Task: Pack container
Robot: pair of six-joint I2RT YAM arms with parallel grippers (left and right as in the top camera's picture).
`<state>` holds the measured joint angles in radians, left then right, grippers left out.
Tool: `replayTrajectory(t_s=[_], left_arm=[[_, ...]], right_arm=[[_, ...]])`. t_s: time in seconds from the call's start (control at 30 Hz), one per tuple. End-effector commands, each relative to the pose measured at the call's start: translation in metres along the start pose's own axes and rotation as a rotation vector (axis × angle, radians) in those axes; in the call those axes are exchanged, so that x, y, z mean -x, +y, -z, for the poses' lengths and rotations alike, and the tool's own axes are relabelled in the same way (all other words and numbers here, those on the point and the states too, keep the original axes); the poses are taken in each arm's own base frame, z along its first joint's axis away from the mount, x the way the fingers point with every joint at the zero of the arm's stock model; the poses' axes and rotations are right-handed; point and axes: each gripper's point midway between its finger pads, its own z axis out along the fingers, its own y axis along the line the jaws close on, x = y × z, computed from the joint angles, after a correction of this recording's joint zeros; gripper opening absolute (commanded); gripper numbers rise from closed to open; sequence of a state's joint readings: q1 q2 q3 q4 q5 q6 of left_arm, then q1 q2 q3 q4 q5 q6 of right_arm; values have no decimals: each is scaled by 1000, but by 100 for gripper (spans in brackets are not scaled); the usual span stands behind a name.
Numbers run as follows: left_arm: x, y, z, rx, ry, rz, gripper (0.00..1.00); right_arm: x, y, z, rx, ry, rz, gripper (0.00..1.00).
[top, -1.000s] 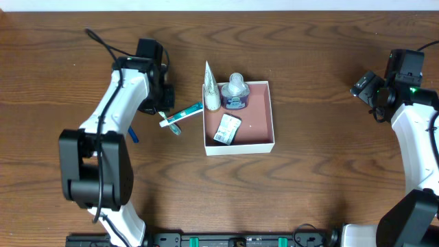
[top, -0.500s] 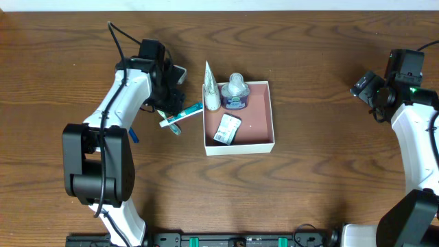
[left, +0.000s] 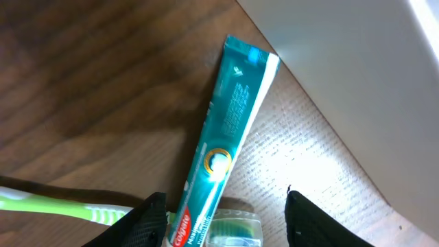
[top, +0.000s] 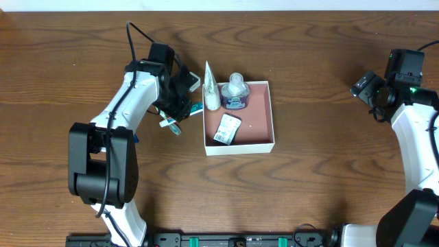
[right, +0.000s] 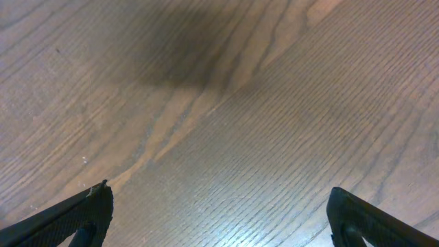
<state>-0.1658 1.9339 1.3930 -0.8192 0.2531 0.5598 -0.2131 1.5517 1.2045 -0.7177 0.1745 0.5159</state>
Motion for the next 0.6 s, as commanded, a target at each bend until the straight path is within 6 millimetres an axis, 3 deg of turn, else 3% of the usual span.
replayTrajectory(t_s=[0.0, 0.57], left_arm=[[-11, -3, -9, -23, 26, -44, 55], [-24, -4, -36, -15, 11, -49, 54]], right_arm=[[1, -1, -1, -6, -1, -13, 99], [1, -1, -1, -6, -1, -13, 99]])
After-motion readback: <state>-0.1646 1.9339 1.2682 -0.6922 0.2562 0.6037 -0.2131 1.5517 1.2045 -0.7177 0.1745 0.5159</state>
